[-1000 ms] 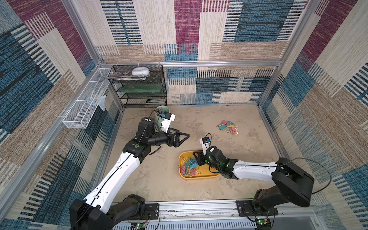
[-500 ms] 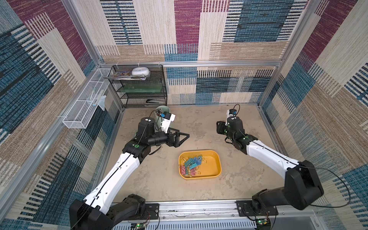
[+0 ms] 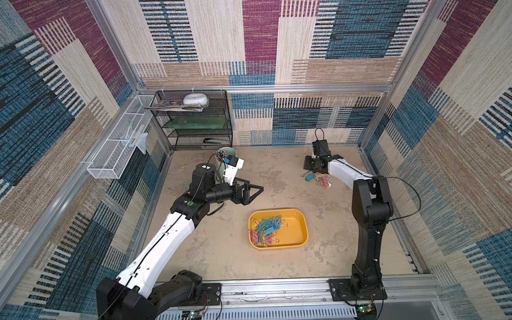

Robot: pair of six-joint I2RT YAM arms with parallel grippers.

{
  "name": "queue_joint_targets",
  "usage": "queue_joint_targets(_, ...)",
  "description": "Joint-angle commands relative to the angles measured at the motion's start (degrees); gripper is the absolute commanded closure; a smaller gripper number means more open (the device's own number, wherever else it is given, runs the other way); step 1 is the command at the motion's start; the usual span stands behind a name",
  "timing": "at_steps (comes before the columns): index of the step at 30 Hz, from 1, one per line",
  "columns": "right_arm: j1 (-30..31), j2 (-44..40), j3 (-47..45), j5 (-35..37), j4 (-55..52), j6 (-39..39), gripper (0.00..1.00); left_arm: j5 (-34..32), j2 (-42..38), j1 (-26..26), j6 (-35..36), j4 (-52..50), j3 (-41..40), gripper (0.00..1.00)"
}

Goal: Put the binder clips in the storage box
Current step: Pick up the binder clip at the center of the board.

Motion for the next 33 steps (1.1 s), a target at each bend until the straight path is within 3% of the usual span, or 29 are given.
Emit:
queue_joint_targets(1,-0.1,2.6,3.3,3.6,-5.5,-4.9,0.47,0.3,0.0,0.0,0.6,0.8,0.3,0.00)
queue_joint_targets(7,-1.1,6.7,7.3,0.6,-8.7,-8.2,0.44,0.5,0.0,0.0,0.4,0.7,0.4,0.00)
queue_joint_targets(14,-1.1,7.7,6.8,0.5,-9.2,-8.6,0.47,0.5,-0.1,0.0,0.3,0.7,0.4,0.01)
queue_joint_targets(27,-1.1,7.9,6.6,1.1,-9.9,-8.1,0.71,0.3,-0.2,0.0,0.2,0.7,0.4,0.00)
queue_joint_targets(33,-1.1,6.0,6.5,-0.7,-9.3,-7.6,0.75,0.5,-0.2,0.1,0.0,0.7,0.4,0.01)
